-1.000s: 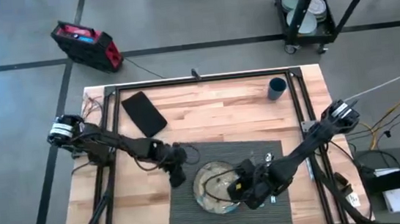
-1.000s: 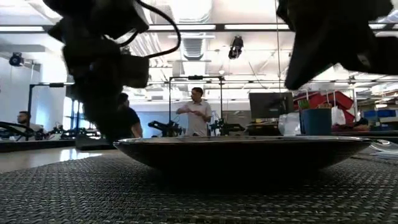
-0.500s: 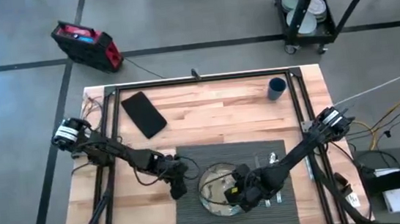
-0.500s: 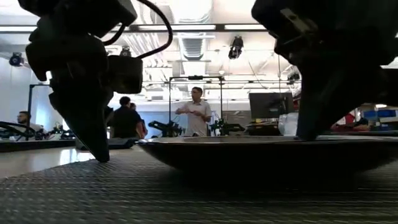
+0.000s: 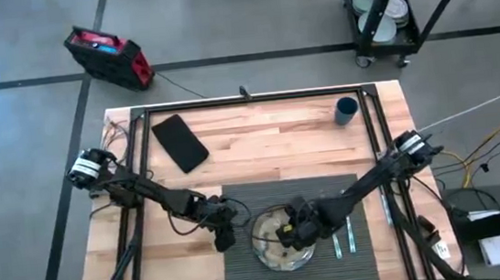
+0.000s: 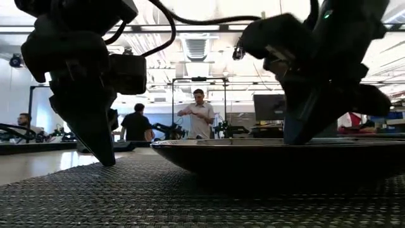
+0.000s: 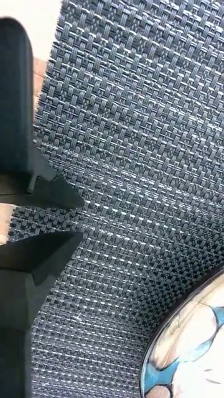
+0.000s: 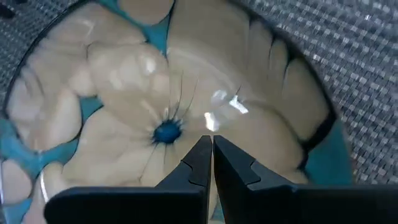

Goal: Set table place
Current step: Put the white plate on the gray mat to the right of the blue knife

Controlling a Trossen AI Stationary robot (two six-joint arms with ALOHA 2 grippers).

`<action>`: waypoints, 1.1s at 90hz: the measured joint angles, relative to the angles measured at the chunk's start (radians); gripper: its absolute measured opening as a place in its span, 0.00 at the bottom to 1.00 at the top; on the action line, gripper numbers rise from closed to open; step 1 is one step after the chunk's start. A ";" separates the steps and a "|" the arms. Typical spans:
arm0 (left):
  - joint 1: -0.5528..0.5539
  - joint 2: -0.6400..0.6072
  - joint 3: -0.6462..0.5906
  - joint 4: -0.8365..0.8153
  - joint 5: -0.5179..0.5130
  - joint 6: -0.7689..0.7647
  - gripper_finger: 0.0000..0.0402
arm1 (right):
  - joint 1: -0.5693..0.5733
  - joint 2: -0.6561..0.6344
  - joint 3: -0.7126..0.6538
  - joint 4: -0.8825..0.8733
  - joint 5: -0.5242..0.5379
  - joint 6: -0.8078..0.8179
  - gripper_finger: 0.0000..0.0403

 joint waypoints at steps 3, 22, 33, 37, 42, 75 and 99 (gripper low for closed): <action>0.000 0.001 0.000 0.000 0.000 0.000 0.15 | -0.010 0.000 -0.002 0.002 -0.007 -0.014 0.00; 0.000 0.001 -0.001 0.002 -0.001 0.000 0.15 | -0.069 0.003 -0.007 0.023 -0.033 -0.099 0.00; 0.000 0.001 -0.001 0.002 -0.001 0.000 0.15 | -0.101 0.009 -0.008 0.049 -0.050 -0.140 0.00; 0.000 0.001 -0.001 0.002 -0.001 0.000 0.15 | -0.110 0.010 -0.008 0.058 -0.048 -0.155 0.00; 0.000 0.001 -0.002 0.002 -0.002 0.001 0.15 | -0.120 0.010 -0.008 0.064 -0.050 -0.166 0.00; 0.000 0.002 -0.002 0.000 -0.010 0.004 0.11 | -0.156 0.006 -0.009 0.079 -0.050 -0.203 0.00; 0.000 -0.013 -0.003 -0.002 -0.011 0.004 0.09 | -0.137 -0.064 -0.009 0.075 -0.073 -0.204 0.00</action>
